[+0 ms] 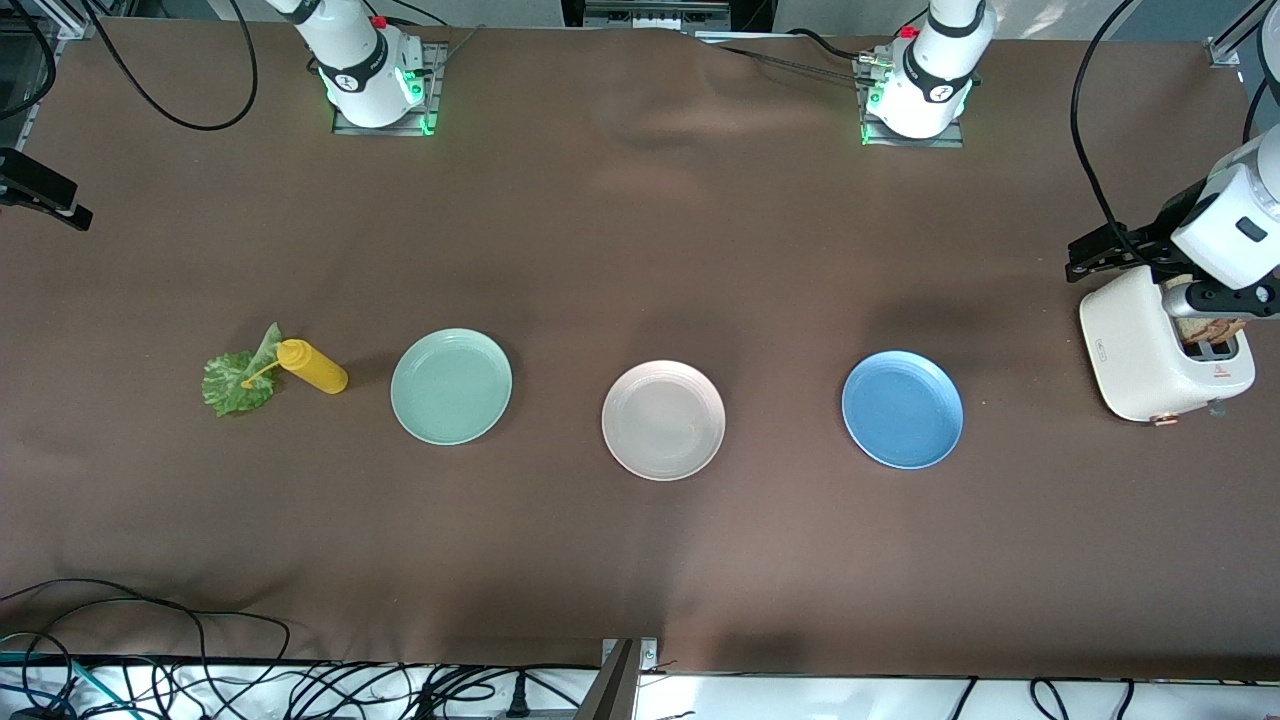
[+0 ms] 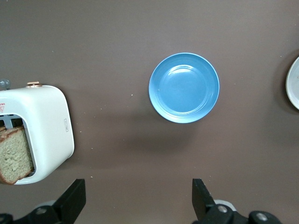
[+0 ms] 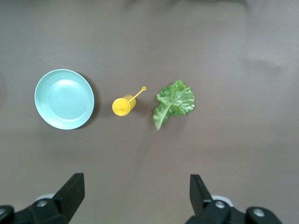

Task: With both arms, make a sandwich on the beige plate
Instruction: 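Lower the left gripper toward the bread slice in the toaster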

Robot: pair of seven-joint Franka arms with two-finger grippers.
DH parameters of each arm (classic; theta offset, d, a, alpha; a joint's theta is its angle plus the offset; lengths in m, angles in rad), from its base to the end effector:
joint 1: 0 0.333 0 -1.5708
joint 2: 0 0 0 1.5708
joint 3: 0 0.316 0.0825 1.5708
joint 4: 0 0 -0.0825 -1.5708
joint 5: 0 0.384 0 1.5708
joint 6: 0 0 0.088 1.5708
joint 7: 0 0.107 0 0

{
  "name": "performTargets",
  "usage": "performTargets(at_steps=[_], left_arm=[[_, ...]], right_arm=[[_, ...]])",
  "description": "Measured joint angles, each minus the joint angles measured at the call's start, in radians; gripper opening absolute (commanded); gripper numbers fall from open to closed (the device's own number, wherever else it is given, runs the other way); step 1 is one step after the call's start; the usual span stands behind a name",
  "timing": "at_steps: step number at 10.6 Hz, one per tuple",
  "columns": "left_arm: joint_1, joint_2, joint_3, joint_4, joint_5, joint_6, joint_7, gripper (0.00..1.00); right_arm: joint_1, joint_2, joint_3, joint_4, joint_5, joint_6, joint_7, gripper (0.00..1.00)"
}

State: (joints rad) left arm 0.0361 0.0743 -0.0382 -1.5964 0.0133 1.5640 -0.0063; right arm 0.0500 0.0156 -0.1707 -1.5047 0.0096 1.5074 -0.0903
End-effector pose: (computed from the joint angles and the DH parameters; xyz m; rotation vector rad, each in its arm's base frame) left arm 0.5721 0.0010 0.5701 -3.1262 -0.0055 0.1668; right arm 0.5495 -0.0647 0.6415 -3.1330 0.0468 0.0186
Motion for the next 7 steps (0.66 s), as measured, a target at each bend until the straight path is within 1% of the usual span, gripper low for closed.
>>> performTargets(at_steps=[4,7], left_arm=[[0.004,0.002,0.0,-0.002,0.0,-0.001,0.0,1.0],[0.053,0.017,0.002,-0.005,0.0,-0.003,0.004,1.0]], right_arm=[[0.006,0.018,0.002,0.0,-0.001,-0.003,0.0,1.0],[0.006,0.025,0.002,0.0,-0.002,-0.003,0.0,1.0]])
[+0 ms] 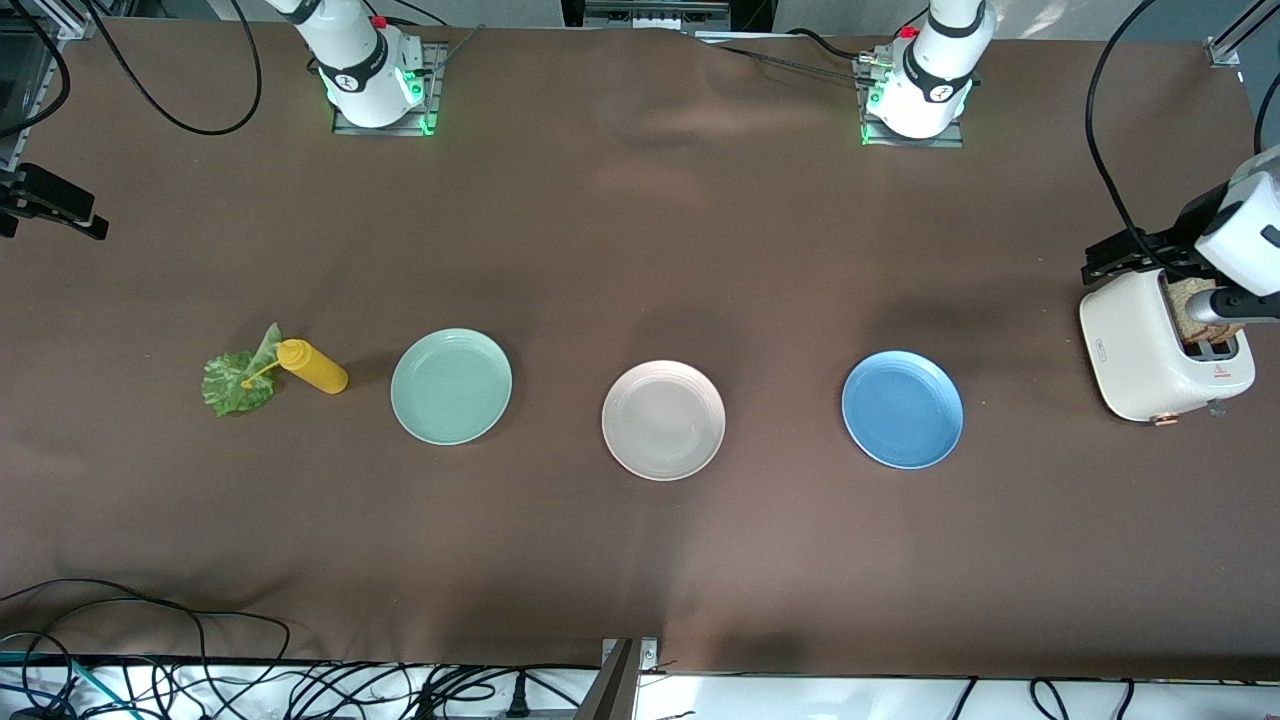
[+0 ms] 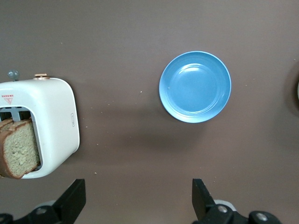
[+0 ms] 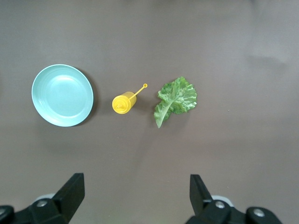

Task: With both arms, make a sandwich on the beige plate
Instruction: 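Lower the left gripper toward the bread slice in the toaster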

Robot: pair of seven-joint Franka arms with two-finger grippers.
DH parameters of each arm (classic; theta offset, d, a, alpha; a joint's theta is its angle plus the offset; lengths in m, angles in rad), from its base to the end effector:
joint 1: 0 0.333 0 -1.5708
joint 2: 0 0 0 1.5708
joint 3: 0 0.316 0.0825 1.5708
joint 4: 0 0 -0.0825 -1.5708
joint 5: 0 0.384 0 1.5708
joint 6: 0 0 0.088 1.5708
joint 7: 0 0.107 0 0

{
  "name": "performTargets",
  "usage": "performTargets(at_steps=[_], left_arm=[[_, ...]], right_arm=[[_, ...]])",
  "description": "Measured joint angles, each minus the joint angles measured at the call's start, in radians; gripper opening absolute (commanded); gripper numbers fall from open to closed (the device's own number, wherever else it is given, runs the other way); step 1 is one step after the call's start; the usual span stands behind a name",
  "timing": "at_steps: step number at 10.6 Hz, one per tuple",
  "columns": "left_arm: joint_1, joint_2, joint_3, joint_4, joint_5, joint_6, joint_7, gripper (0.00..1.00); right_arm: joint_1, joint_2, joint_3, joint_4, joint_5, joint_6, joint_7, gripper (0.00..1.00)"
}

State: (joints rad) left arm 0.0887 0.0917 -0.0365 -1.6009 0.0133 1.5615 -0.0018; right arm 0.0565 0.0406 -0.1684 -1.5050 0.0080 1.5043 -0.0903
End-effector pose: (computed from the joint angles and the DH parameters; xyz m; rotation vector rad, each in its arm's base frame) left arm 0.5746 0.0323 0.5578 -3.1271 -0.0832 0.2056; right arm 0.5572 -0.0596 0.6273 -3.1355 0.0333 0.0633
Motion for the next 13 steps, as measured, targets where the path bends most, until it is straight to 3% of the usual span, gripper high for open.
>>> performTargets(at_steps=[3,7,13], left_arm=[[0.026,0.025,0.001,-0.006,0.003,0.002,0.036,1.0],[0.138,0.063,0.009,-0.021,0.004,0.027,0.158,1.0],[0.212,0.142,0.009,-0.049,0.143,0.059,0.207,1.0]], right_arm=[[0.0,0.0,0.0,0.0,0.0,0.0,0.0,1.0],[0.0,0.003,0.001,0.0,0.0,-0.001,0.0,1.0],[0.001,0.004,0.001,0.0,0.0,-0.004,0.0,1.0]])
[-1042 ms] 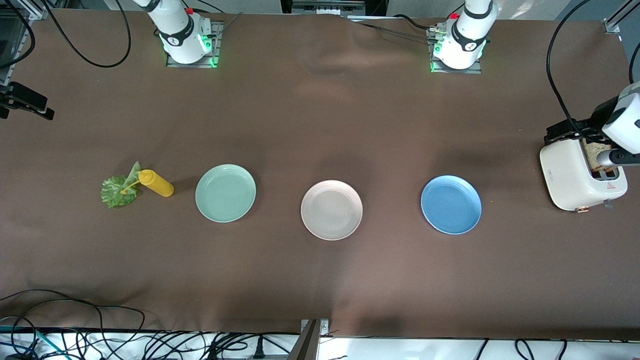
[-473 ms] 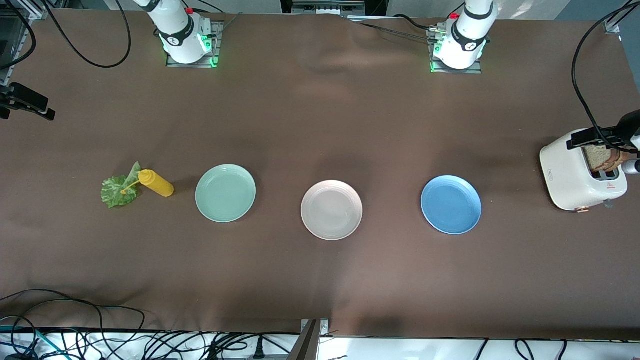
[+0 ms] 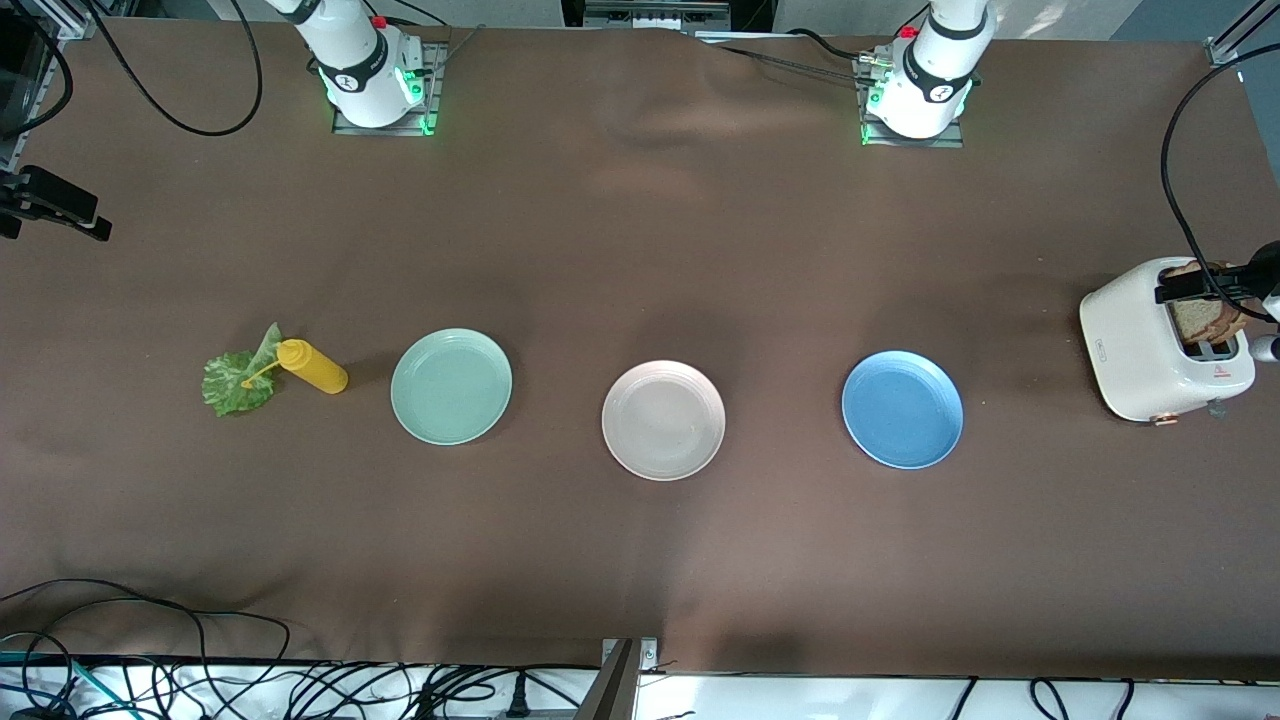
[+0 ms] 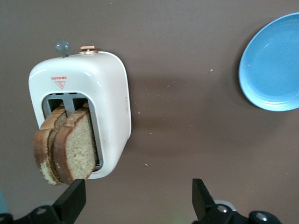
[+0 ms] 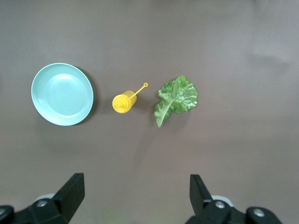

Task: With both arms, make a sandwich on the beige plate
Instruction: 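Lower the left gripper toward the bread slice in the toaster, then grasp the bread slice with the left gripper and lift it out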

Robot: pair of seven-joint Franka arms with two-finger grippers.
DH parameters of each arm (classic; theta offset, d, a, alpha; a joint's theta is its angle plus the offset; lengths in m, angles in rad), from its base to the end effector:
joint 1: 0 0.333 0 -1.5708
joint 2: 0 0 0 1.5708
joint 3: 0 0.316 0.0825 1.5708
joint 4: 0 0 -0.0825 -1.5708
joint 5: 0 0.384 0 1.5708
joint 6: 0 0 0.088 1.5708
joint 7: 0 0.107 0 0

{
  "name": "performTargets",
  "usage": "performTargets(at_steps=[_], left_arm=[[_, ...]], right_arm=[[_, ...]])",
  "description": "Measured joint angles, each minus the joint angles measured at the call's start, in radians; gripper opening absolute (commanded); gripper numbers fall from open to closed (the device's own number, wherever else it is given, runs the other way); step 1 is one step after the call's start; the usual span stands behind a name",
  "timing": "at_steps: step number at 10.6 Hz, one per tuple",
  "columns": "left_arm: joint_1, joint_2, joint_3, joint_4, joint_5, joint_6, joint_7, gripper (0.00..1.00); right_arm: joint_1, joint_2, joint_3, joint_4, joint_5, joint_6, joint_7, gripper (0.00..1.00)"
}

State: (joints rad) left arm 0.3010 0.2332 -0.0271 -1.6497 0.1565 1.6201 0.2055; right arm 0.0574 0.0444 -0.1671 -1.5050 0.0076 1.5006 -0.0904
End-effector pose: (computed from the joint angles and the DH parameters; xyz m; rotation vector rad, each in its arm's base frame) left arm 0.5745 0.1793 0.4569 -3.0276 -0.0604 0.4421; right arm 0.5581 -0.0583 0.6249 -3.1355 0.0297 0.0751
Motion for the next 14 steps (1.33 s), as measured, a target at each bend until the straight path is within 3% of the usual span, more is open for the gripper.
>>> performTargets(at_steps=[8,14], left_arm=[[0.099,0.117,0.0,-0.001,0.05,0.092,0.098,1.0],[0.105,0.152,-0.001,-0.001,0.058,0.098,0.107,1.0]], right_arm=[[0.0,0.003,0.0,-0.001,0.0,-0.009,0.0,1.0],[0.0,0.004,0.0,-0.002,0.0,-0.011,0.0,1.0]])
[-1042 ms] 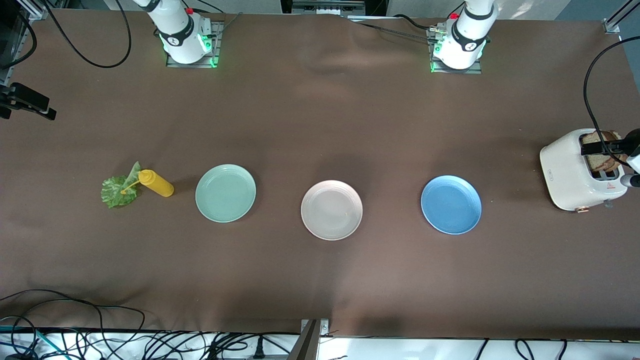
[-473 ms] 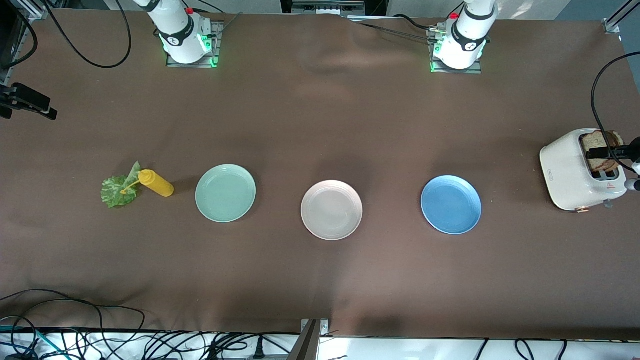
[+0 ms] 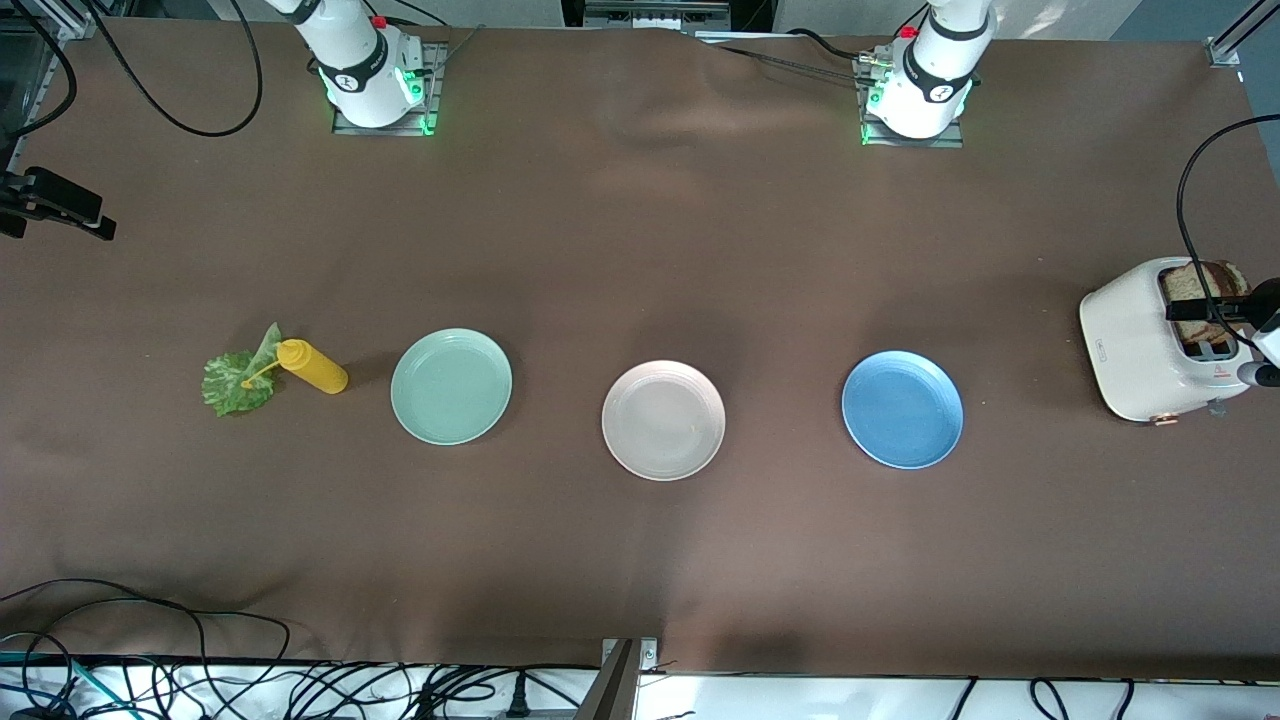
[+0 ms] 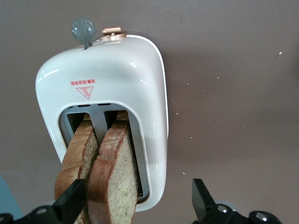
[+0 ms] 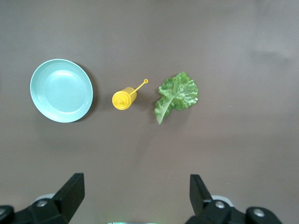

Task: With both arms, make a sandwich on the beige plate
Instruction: 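Grasp the bread slice with the left gripper and lift it out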

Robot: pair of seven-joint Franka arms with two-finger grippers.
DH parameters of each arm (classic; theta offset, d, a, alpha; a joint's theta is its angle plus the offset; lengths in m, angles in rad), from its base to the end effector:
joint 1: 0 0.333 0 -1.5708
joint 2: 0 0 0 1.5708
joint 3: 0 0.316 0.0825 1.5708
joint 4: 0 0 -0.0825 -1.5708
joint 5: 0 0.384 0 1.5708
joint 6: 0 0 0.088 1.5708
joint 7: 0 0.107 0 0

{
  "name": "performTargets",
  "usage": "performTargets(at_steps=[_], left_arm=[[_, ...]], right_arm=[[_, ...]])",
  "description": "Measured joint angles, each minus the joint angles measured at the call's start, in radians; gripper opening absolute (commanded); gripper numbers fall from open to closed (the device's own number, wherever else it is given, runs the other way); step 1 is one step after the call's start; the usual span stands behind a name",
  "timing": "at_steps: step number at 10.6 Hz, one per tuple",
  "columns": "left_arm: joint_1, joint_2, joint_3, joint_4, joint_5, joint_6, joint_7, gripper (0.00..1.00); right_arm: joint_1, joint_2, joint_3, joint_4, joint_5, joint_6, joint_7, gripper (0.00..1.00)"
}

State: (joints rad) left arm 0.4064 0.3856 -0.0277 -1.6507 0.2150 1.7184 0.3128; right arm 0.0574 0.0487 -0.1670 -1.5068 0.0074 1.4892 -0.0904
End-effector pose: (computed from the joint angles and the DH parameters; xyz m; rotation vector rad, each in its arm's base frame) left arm 0.5742 0.2516 0.3688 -3.0150 -0.0006 0.5547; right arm 0.5580 -0.0581 0.6207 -3.1339 0.0296 0.1025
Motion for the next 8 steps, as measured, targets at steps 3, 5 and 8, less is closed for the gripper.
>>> performTargets(at_steps=[3,5,8], left_arm=[[0.001,0.015,0.0,0.0,0.0,0.0,0.026,1.0],[0.005,0.026,0.0,0.0,0.0,0.0,0.03,1.0],[0.007,0.037,0.0,0.0,0.0,-0.012,0.03,1.0]], right_arm=[[0.0,0.0,0.0,0.0,0.0,0.0,0.0,1.0],[0.0,0.004,0.0,0.0,0.0,0.0,0.0,1.0],[0.0,0.009,0.0,0.0,0.0,0.0,0.0,1.0]])
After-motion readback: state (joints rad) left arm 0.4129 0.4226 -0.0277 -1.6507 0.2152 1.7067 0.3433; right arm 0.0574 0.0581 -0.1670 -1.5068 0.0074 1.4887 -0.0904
